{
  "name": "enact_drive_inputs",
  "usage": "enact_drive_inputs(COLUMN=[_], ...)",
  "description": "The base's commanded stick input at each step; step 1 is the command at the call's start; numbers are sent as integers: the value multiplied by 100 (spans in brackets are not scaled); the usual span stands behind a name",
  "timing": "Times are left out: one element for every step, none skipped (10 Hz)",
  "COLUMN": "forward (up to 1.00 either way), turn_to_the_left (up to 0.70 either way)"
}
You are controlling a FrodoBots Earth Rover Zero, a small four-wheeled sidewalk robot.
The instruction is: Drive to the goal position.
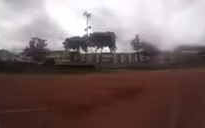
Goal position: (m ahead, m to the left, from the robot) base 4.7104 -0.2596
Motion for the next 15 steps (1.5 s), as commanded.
enact_drive_inputs(forward=[70,70,70,70,70,70,70,70,70,70,70,70,70,70,70], turn_to_the_left=[0,0,0,0,0,0,0,0,0,0,0,0,0,0,0])
